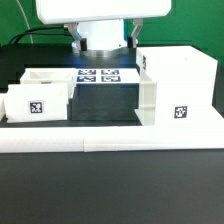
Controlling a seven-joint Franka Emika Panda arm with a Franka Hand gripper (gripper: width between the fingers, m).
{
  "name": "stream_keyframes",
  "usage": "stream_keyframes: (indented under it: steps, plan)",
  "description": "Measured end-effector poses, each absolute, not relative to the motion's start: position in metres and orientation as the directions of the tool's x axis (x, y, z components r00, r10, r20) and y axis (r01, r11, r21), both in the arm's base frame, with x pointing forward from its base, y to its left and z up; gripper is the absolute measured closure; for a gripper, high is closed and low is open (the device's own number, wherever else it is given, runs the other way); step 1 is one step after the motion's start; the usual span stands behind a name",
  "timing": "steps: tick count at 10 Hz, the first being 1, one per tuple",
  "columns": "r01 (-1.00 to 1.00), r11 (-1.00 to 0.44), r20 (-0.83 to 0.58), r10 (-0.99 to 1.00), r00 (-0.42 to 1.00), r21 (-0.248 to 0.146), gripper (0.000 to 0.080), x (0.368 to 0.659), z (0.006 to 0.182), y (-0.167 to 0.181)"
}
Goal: Assemble drawer
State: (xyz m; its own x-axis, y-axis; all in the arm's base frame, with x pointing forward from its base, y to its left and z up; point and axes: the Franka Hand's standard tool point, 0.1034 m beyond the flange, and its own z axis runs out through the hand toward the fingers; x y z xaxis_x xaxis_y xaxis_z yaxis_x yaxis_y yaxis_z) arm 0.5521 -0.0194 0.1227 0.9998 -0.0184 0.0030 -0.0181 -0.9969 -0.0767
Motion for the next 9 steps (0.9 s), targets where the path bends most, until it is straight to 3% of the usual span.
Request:
stream_keyframes:
  steps: [3, 7, 9]
  plan:
    - [0.068, -0.992, -0.03, 0.072, 0.997, -0.109, 0.015, 0.532, 0.102, -0.049]
    - [0.069, -0.993, -0.021, 0.071, 0.997, -0.093, 0.015, 0.513, 0.079, -0.061]
    - [0.07, -0.993, -0.02, 0.072, 0.997, -0.093, 0.015, 0.514, 0.08, -0.061]
